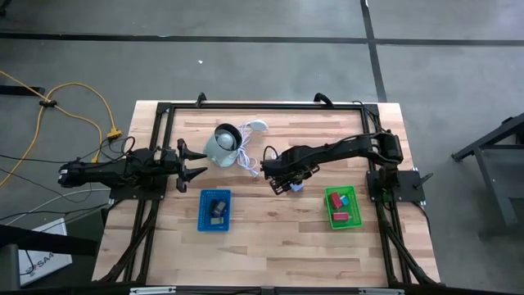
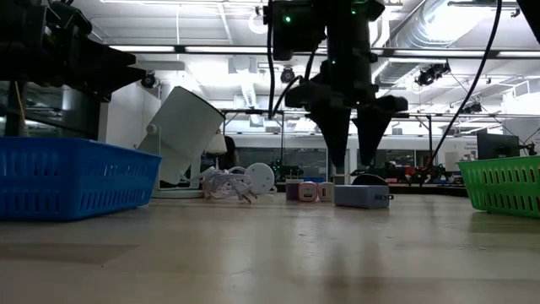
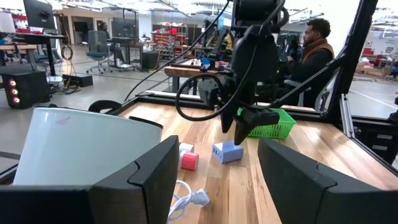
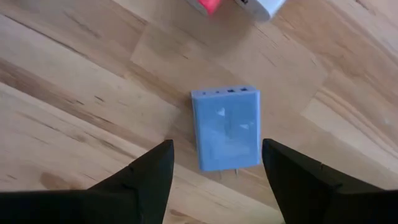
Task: Pick & Place Office items
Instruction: Put the light blue charger adapter into the green bin
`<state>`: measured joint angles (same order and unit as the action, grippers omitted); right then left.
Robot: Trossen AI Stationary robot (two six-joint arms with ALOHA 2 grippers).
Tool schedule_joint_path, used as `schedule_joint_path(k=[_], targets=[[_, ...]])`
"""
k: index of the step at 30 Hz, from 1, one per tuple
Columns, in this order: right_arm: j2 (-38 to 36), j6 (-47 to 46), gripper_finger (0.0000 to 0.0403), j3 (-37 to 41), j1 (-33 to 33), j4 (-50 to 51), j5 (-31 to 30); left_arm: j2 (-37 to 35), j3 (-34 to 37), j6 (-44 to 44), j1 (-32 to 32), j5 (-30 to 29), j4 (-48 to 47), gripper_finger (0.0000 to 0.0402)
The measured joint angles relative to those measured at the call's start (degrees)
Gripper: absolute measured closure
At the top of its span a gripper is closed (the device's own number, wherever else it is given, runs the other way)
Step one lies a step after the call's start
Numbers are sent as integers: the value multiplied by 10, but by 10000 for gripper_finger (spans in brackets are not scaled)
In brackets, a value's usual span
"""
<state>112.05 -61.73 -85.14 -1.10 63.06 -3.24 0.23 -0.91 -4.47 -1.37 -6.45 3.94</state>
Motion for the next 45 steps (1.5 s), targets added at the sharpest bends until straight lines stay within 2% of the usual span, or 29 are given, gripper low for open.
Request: schedule_joint_path(k=[12, 45], targets=[[-1, 0, 171, 70, 0, -69, 16, 0, 0, 0, 0, 0, 0, 189], [-1, 15, 171, 72, 5, -91, 6, 0, 0, 0, 0, 0, 0, 189]])
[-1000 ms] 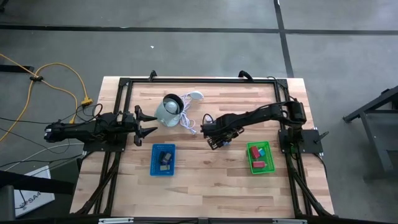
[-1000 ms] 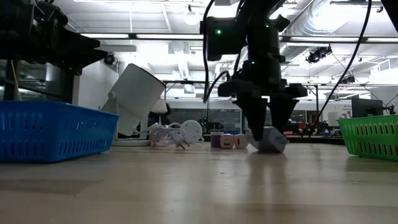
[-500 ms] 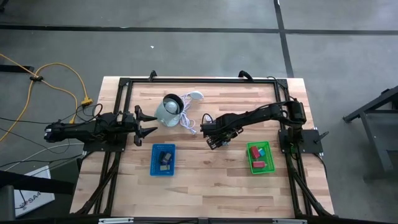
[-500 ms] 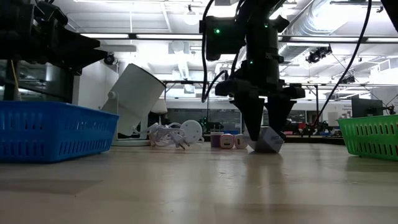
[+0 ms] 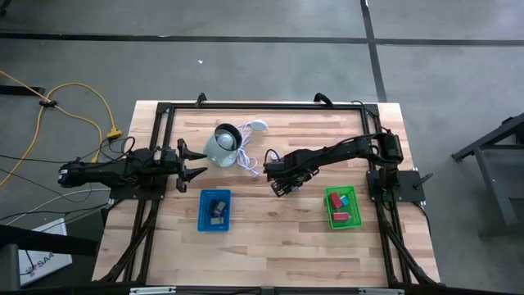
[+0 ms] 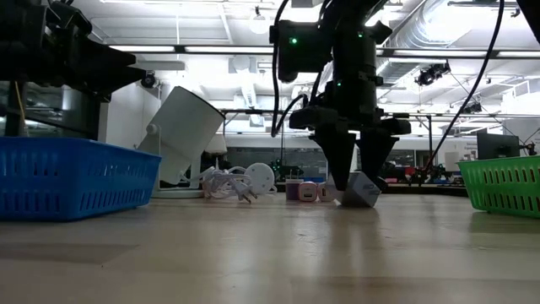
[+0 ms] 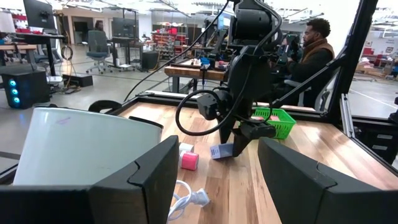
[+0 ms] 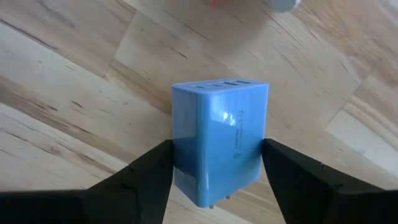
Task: Pick & Place Office items
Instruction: Put the light blue charger adapter into the green bin
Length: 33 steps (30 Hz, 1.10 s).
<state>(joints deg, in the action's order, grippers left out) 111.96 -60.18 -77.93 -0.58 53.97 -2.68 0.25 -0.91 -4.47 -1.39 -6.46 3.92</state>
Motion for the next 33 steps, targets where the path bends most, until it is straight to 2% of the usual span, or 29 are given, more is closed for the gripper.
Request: schedule_joint_path(k=[24, 33], targets=[[0, 10, 171, 0, 0, -11, -3, 0, 0, 0, 0, 0, 0, 189], [-5, 15, 155, 0, 0, -18, -6, 0, 0, 0, 0, 0, 0, 189]])
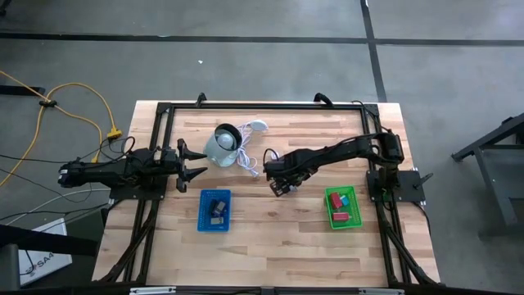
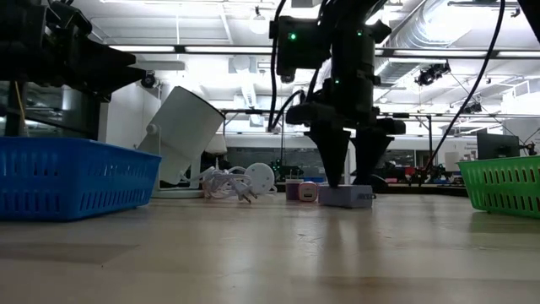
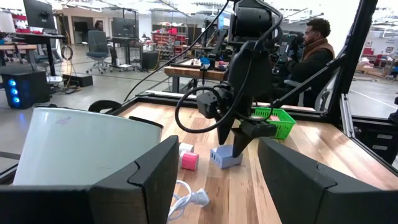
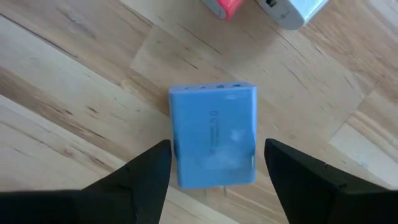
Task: Pick & Place Office items
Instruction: Put the light blue charger adapter into the green bin
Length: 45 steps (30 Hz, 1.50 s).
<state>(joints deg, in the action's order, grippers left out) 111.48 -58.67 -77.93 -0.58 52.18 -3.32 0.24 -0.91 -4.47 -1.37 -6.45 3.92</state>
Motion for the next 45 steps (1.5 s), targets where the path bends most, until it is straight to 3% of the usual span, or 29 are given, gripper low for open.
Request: schedule_joint_path(k=[30, 45], targets=[[-8, 18, 150, 0, -1, -16, -6, 0, 0, 0, 0, 0, 0, 189], [-8, 20, 123, 0, -1, -17, -9, 0, 0, 0, 0, 0, 0, 189]])
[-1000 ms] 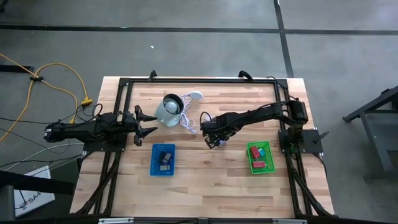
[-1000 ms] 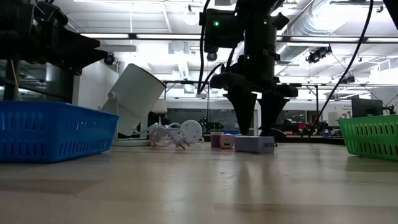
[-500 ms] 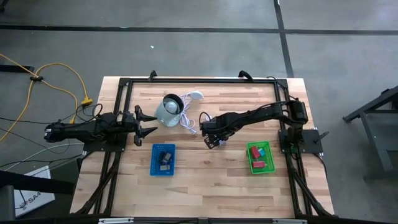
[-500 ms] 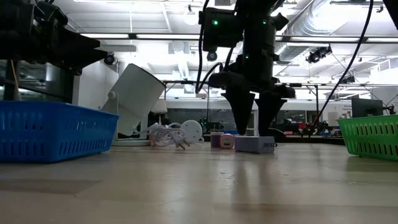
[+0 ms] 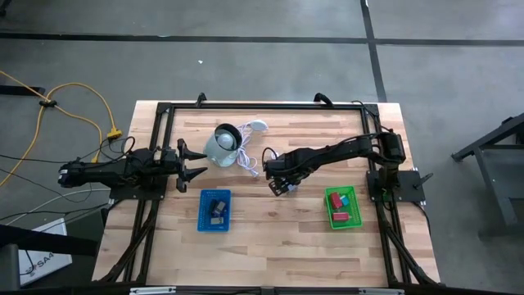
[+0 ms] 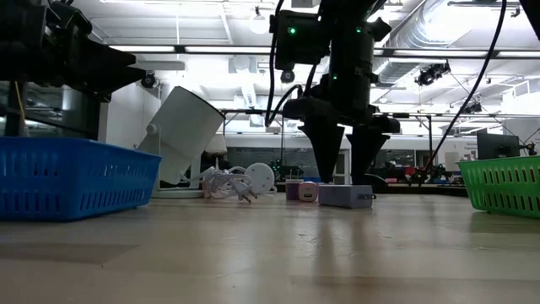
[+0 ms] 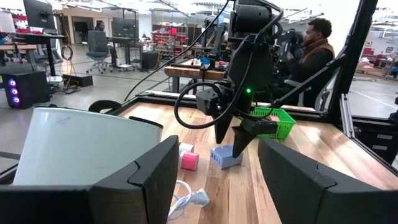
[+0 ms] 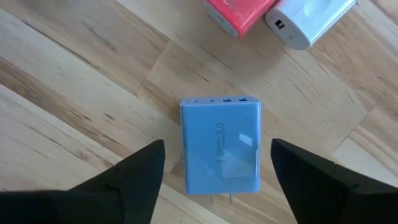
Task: Pick & Place Office items
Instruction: Put the light blue charger adapter into the green bin
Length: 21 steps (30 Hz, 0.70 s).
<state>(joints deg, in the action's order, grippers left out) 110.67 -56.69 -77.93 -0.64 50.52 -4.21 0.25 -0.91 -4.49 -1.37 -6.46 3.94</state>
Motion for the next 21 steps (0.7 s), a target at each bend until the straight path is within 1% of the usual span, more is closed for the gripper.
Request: schedule_joint_path(k=[13, 21], targets=[[0, 20, 129, 0, -1, 0, -2, 0, 0, 0, 0, 0, 0, 189], [30, 29, 129, 0, -5, -9, -2, 0, 0, 0, 0, 0, 0, 189]])
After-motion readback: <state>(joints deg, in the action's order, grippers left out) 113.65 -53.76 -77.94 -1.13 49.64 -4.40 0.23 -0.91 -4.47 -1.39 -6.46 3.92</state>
